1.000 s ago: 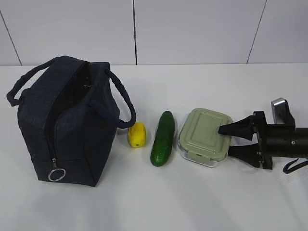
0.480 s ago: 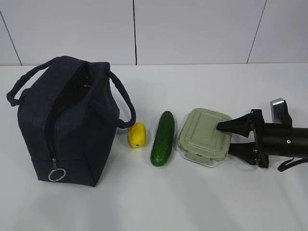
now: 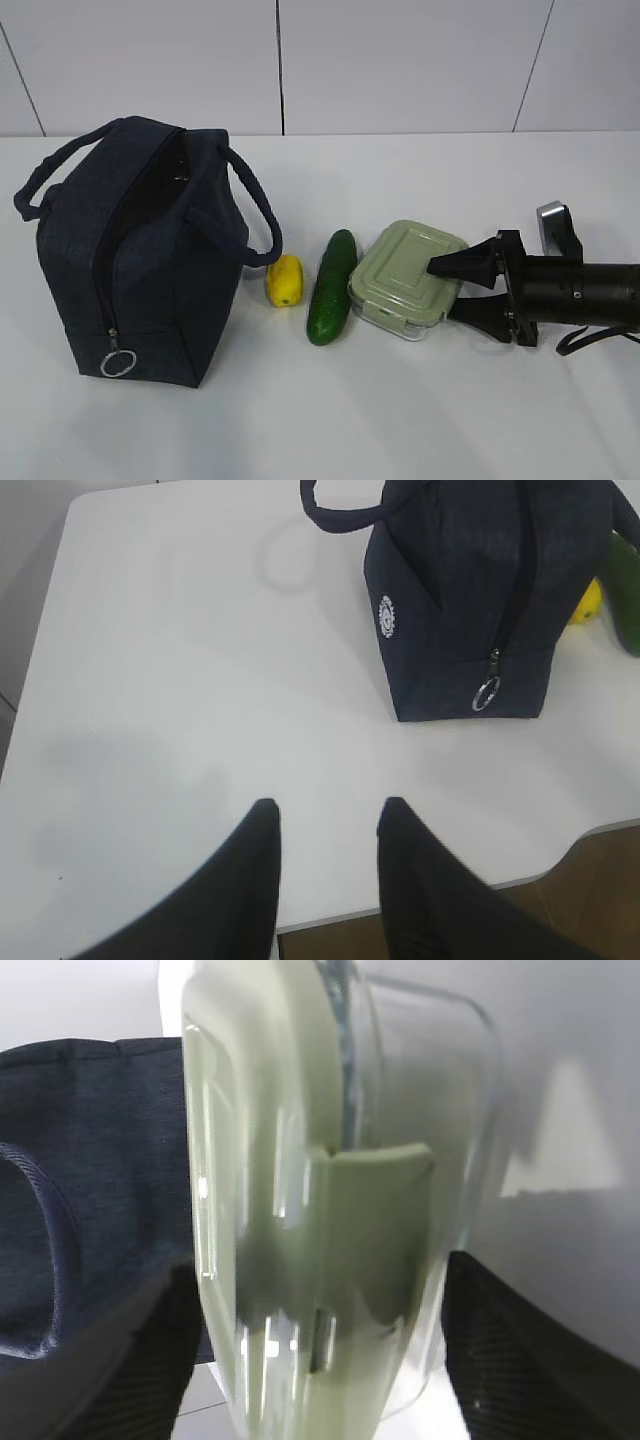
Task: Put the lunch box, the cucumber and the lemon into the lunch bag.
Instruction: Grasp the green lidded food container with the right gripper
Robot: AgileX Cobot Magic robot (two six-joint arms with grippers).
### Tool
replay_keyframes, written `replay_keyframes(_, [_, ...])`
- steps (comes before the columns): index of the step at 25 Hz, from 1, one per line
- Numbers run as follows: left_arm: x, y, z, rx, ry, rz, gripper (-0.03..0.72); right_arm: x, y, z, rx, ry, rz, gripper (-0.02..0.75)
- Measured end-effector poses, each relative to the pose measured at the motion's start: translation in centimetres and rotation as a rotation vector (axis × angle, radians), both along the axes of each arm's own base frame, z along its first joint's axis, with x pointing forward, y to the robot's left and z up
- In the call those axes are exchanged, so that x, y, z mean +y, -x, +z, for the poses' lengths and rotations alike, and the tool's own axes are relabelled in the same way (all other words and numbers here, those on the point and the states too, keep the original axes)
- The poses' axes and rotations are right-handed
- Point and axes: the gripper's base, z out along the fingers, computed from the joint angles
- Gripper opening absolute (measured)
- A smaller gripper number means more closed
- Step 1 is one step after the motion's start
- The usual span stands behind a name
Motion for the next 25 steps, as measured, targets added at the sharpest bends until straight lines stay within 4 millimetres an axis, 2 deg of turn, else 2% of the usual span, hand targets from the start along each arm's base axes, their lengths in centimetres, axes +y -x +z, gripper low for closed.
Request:
replay_keyframes(22, [0.0, 0.0, 0.0, 0.0, 0.0, 0.0, 0.237, 0.01, -0.28, 0.15, -0.017, 0.003, -0.001, 0.565])
replay_keyframes(25, [0.0, 0.0, 0.0, 0.0, 0.0, 0.0, 0.237, 0.01, -0.28, 0.15, -0.017, 0.003, -0.001, 0.533])
